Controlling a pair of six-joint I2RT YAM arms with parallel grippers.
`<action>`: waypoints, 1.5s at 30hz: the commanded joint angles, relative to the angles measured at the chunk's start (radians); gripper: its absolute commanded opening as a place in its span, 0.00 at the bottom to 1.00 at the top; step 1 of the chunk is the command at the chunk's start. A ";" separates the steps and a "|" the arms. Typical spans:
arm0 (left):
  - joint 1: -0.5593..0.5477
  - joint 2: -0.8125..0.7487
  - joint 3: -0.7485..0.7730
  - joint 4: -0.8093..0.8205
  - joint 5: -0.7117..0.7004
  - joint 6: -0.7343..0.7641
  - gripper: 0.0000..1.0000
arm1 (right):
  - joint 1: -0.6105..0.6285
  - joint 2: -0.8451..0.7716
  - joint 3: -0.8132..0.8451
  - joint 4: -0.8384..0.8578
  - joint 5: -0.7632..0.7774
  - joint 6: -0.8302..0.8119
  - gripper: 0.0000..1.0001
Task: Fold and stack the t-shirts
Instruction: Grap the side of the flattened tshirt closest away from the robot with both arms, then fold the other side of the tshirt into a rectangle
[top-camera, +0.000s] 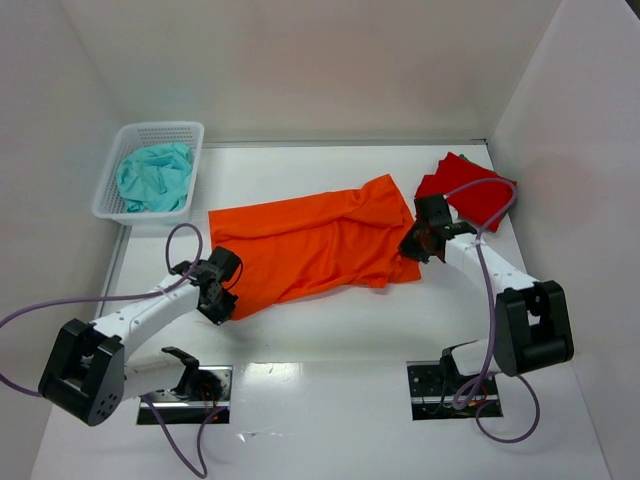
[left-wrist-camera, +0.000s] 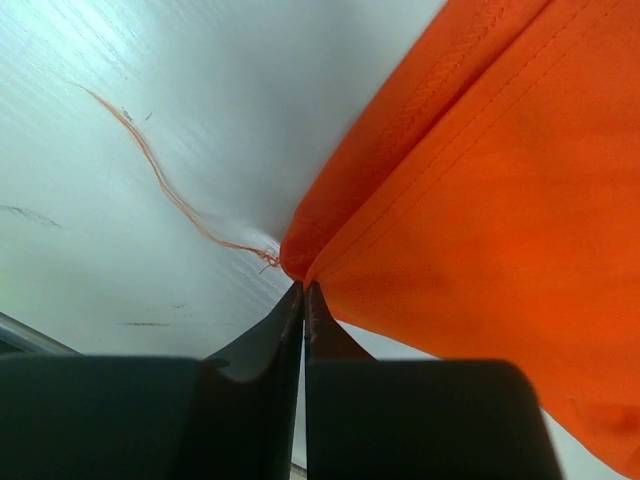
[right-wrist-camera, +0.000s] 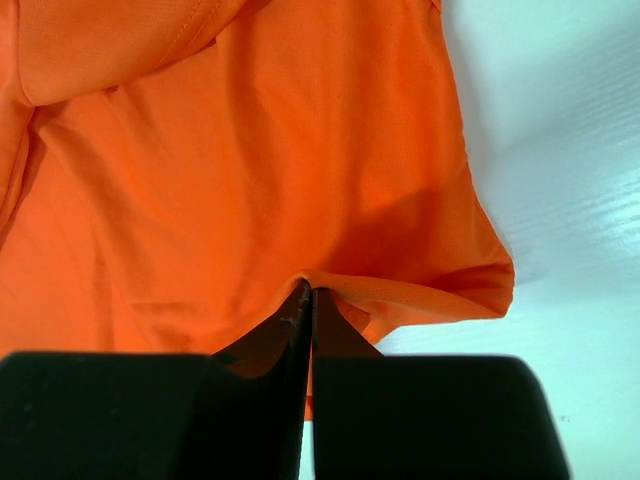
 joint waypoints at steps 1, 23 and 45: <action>-0.002 0.011 0.009 -0.008 -0.008 -0.009 0.00 | -0.016 -0.065 -0.015 -0.018 0.020 -0.013 0.01; 0.041 -0.231 0.117 -0.090 -0.135 0.028 0.00 | -0.194 -0.277 -0.055 -0.136 0.008 0.005 0.00; 0.115 -0.050 0.237 0.090 -0.206 0.254 0.00 | -0.218 -0.011 0.192 0.243 -0.110 -0.033 0.00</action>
